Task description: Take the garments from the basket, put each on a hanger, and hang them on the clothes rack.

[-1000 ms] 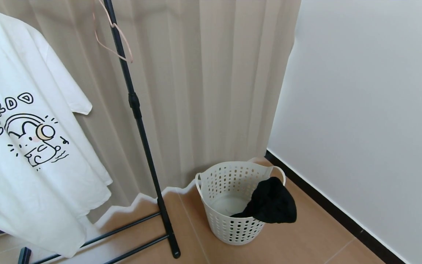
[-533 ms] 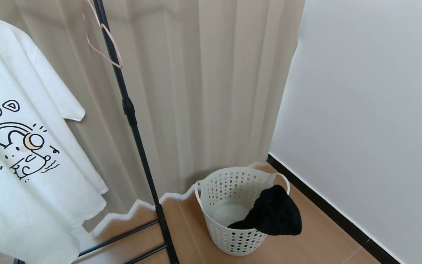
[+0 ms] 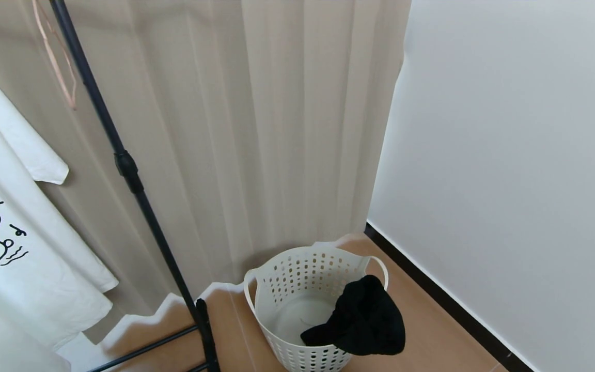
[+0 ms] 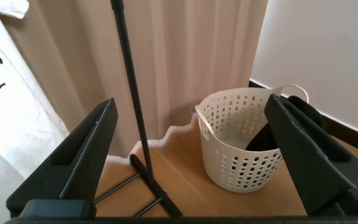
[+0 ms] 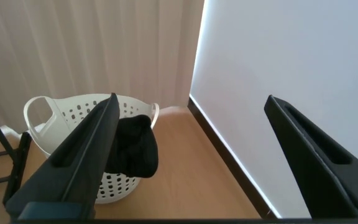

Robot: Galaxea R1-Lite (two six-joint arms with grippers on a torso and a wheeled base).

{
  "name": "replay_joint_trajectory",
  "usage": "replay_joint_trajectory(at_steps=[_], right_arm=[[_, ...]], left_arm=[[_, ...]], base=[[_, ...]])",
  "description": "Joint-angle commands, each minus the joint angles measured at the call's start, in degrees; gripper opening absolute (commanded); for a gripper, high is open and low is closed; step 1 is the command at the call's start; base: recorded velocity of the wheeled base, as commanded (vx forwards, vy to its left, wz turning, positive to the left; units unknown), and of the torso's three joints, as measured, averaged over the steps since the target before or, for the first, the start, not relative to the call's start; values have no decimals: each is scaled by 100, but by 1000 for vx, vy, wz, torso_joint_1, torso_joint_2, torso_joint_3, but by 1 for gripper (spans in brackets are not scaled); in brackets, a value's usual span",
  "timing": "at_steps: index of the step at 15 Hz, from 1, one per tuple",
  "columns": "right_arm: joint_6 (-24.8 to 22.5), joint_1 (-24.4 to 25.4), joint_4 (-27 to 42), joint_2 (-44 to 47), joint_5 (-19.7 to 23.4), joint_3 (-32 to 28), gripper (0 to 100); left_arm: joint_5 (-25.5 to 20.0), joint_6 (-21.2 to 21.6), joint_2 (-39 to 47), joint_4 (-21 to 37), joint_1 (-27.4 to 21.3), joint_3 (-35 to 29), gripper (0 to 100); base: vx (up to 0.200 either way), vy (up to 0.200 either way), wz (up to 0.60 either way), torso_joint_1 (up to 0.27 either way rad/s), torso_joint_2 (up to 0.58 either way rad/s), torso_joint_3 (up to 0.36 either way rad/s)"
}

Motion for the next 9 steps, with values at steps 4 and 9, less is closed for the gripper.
replay_joint_trajectory(at_steps=[4,9], right_arm=[[-1,-1,-4,-2,4,0,100],[-1,-1,-4,-2,4,0,100]], left_arm=[[-2,17,4,1,-6,0,100],[7,17,4,1,-6,0,100]], base=[[0,0,0,0,0,0],[0,0,0,2,1,-85]])
